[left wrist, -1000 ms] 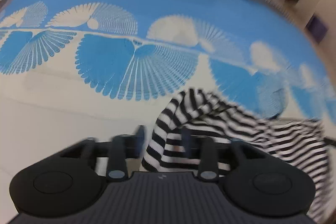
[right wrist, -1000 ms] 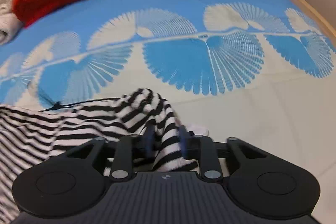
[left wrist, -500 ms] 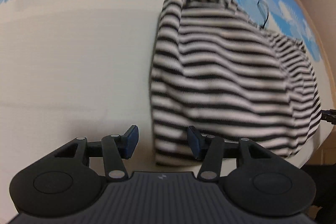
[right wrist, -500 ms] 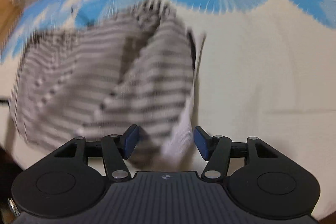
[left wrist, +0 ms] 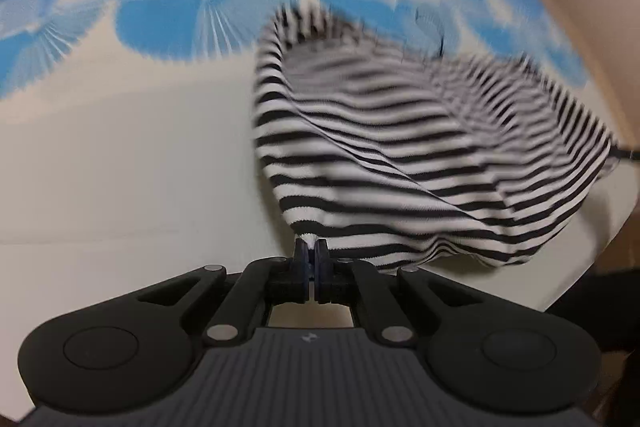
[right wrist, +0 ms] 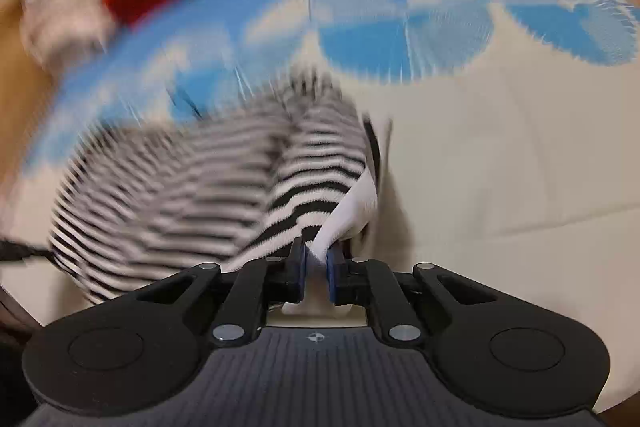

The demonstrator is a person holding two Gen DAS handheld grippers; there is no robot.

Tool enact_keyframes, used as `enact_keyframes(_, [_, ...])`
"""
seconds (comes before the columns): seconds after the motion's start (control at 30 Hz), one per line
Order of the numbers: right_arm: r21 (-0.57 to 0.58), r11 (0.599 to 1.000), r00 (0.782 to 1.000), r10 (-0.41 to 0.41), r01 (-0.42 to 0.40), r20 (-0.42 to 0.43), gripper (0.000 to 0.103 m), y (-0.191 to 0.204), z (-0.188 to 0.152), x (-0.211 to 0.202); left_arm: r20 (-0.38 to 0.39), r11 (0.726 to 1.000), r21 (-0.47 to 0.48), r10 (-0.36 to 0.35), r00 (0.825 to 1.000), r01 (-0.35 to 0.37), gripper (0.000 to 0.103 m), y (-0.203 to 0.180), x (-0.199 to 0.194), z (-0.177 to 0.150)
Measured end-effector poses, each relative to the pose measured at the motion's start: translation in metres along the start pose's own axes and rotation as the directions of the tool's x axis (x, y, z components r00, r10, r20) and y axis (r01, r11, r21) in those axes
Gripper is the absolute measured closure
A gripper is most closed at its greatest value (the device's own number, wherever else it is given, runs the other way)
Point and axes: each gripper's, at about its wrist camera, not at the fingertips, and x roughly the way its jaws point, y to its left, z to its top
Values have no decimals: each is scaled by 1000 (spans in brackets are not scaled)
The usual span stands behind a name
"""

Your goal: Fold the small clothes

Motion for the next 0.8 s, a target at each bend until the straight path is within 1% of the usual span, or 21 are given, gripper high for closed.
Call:
enact_keyframes(0.03, [14, 1000, 999, 17, -18, 29, 94, -2, -3, -14, 13, 1000, 1, 19, 1000, -19, 102, -1, -10, -4])
enact_keyframes(0.07, [15, 1000, 999, 12, -13, 45, 94, -4, -9, -25, 24, 998, 6, 63, 998, -63, 102, -3, -22, -8])
enact_keyframes(0.1, [11, 1000, 999, -7, 6, 50, 94, -5, -15, -32, 26, 997, 4, 82, 996, -82, 102, -4, -28, -14])
enact_keyframes(0.17, [27, 999, 999, -30, 29, 45, 94, -13, -26, -42, 8, 998, -9, 68, 998, -68, 103, -3, -26, -28])
enact_keyframes(0.2, [40, 999, 999, -34, 32, 31, 94, -18, -29, -44, -24, 998, -20, 57, 998, -58, 103, -2, -15, -39])
enact_keyframes(0.23, [39, 998, 999, -46, 46, -2, 94, -22, -33, -42, -76, 998, -17, 60, 995, -61, 103, -4, 0, -49])
enact_keyframes(0.27, [27, 997, 996, -70, 72, -53, 94, -25, -37, -35, -139, 996, 15, 93, 986, -92, 103, -8, 14, -58])
enact_keyframes(0.3, [-1, 993, 985, -113, 114, -130, 94, -28, -43, -21, -168, 979, 114, 189, 967, -171, 103, -18, 25, -64])
enact_keyframes(0.33, [-37, 987, 970, -162, 158, -179, 95, -29, -48, -11, -170, 967, 164, 223, 960, -196, 103, -23, 29, -65])
enact_keyframes(0.37, [-89, 972, 949, -231, 217, -216, 96, -28, -53, 0, -179, 972, 155, 205, 962, -178, 103, -22, 30, -64])
enact_keyframes(0.4, [-146, 945, 918, -320, 293, -234, 96, -29, -56, 9, -172, 983, 122, 155, 973, -135, 101, -21, 28, -61])
enact_keyframes(0.43, [-172, 929, 904, -361, 327, -228, 94, -29, -55, 13, -141, 988, 103, 129, 982, -115, 101, -20, 24, -57])
enact_keyframes(0.47, [-172, 925, 908, -369, 339, -198, 94, -30, -52, 11, -79, 991, 84, 109, 991, -102, 99, -21, 15, -52])
enact_keyframes(0.5, [-151, 930, 920, -358, 336, -156, 94, -29, -47, 7, -36, 994, 64, 91, 995, -89, 94, -21, 8, -48])
enact_keyframes(0.57, [-97, 943, 945, -325, 319, -48, 87, -24, -36, -7, 56, 999, 4, 36, 998, -37, 88, -20, -5, -38])
enact_keyframes(0.63, [-69, 958, 960, -273, 277, 57, 68, -13, -27, -15, 122, 999, -29, 20, 992, -16, 88, -29, -9, -26])
enact_keyframes(0.7, [-68, 968, 965, -232, 242, 122, 60, -2, -18, -14, 163, 999, -43, 16, 986, -9, 87, -38, -5, -11])
enact_keyframes(0.73, [-76, 968, 964, -225, 237, 145, 59, 5, -15, -9, 178, 998, -52, 27, 984, -18, 86, -44, -3, -2])
enact_keyframes(0.77, [-92, 967, 962, -221, 238, 158, 59, 13, -11, -4, 189, 998, -58, 37, 981, -26, 84, -47, -1, 4])
enact_keyframes(0.8, [-114, 964, 961, -220, 240, 169, 59, 20, -7, 4, 204, 997, -68, 45, 978, -32, 76, -50, 3, 11])
